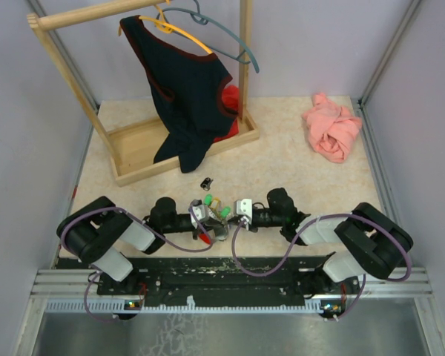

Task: Put the keys on the keyring

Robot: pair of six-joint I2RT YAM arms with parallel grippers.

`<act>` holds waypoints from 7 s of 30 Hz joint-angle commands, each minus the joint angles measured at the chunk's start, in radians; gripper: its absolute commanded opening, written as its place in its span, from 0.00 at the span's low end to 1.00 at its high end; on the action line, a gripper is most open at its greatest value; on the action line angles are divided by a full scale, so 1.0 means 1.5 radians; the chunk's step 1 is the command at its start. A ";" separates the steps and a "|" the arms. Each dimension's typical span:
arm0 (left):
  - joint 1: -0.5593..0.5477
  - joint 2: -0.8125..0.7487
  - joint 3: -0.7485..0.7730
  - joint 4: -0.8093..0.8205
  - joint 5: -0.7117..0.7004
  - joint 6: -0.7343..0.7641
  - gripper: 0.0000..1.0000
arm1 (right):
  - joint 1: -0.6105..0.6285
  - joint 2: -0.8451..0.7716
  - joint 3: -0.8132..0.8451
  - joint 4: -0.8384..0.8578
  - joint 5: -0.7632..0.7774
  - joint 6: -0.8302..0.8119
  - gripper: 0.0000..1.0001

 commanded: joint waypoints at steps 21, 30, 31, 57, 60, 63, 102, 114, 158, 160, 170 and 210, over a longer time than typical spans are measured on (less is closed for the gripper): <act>-0.006 -0.002 0.011 0.007 0.003 0.001 0.01 | 0.007 0.003 0.013 0.053 -0.006 0.028 0.00; -0.007 -0.003 0.010 0.006 -0.001 0.001 0.01 | 0.008 0.004 0.016 0.041 -0.013 0.029 0.00; -0.007 -0.003 0.010 0.006 -0.001 0.001 0.01 | 0.008 0.003 0.016 0.037 -0.012 0.029 0.00; -0.007 -0.006 0.009 0.005 -0.009 -0.004 0.01 | 0.008 -0.021 0.009 0.016 0.000 0.042 0.00; -0.007 -0.005 0.008 0.005 -0.008 -0.004 0.01 | 0.008 -0.019 0.009 0.023 -0.002 0.045 0.00; -0.007 -0.006 0.008 0.006 -0.008 -0.004 0.01 | 0.008 -0.015 0.012 0.022 -0.002 0.045 0.00; -0.013 -0.001 0.019 -0.012 0.022 0.010 0.01 | 0.012 0.011 0.020 0.041 0.016 0.043 0.00; -0.013 -0.002 0.018 -0.013 0.004 0.004 0.01 | 0.013 -0.031 0.005 0.003 0.056 0.043 0.00; -0.013 0.001 0.021 -0.015 0.004 0.001 0.01 | 0.018 0.001 0.025 0.011 0.019 0.042 0.00; -0.013 0.002 0.021 -0.014 0.005 0.001 0.01 | 0.018 0.001 0.024 0.014 0.022 0.043 0.00; -0.013 0.000 0.021 -0.015 0.002 0.001 0.01 | 0.019 -0.013 0.018 0.010 0.030 0.038 0.00; -0.013 0.001 0.026 -0.026 0.007 0.002 0.01 | 0.020 -0.010 0.020 -0.002 0.006 0.011 0.00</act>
